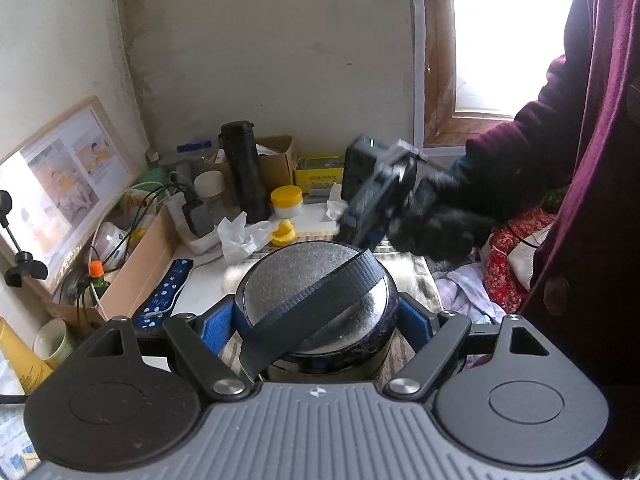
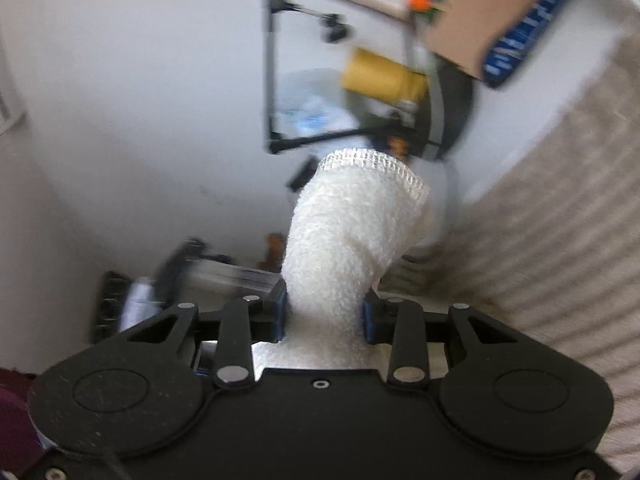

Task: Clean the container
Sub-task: 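Tilt the tumbler with the left gripper while the right gripper wipes the lid rim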

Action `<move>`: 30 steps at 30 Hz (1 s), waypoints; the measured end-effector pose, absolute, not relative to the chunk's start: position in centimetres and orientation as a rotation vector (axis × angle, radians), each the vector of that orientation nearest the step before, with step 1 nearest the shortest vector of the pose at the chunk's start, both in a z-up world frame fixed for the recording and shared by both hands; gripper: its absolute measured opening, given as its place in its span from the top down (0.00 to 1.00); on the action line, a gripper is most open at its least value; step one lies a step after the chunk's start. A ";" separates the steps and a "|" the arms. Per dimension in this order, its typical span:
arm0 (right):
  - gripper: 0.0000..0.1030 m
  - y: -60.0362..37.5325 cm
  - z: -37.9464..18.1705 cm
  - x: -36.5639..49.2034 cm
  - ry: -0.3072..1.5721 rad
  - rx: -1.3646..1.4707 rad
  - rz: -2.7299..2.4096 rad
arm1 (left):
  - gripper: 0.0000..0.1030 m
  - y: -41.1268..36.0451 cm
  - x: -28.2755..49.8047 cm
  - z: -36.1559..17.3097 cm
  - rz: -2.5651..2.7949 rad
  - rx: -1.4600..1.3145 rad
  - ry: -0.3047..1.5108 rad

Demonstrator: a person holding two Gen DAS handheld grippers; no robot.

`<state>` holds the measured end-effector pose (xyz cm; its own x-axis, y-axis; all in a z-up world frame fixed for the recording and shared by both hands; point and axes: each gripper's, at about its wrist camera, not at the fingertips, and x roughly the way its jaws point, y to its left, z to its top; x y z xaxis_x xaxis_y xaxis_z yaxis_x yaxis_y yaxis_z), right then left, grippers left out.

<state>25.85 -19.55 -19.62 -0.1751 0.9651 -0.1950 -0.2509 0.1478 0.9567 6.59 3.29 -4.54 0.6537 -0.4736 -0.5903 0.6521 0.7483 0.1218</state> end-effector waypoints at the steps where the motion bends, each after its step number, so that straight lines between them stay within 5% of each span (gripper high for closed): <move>1: 0.67 -19.7 -20.3 25.9 1.261 0.801 1.305 | 0.19 3.2 6.7 -4.6 -0.650 0.341 0.565; 13: 0.67 -18.6 -24.1 25.6 1.316 0.461 1.209 | 0.13 1.3 7.2 -4.2 -0.402 0.286 0.622; 16: 0.67 -18.8 -23.9 25.8 1.298 0.480 1.218 | 0.06 0.8 7.0 -4.3 -0.304 0.194 0.657; 28: 0.67 -19.1 -20.2 27.7 1.203 0.681 1.360 | 0.05 0.3 7.1 -4.0 -0.018 -0.156 0.699; 30: 0.67 -19.1 -20.0 27.9 1.212 0.728 1.387 | 0.11 0.7 7.4 -3.8 -0.004 -0.176 0.703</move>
<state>27.86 -19.08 -20.04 -0.2098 0.9568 -0.2012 -0.3275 0.1251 0.9365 7.41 0.66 -3.80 0.7638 -0.0628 -0.6424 -0.0554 0.9852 -0.1621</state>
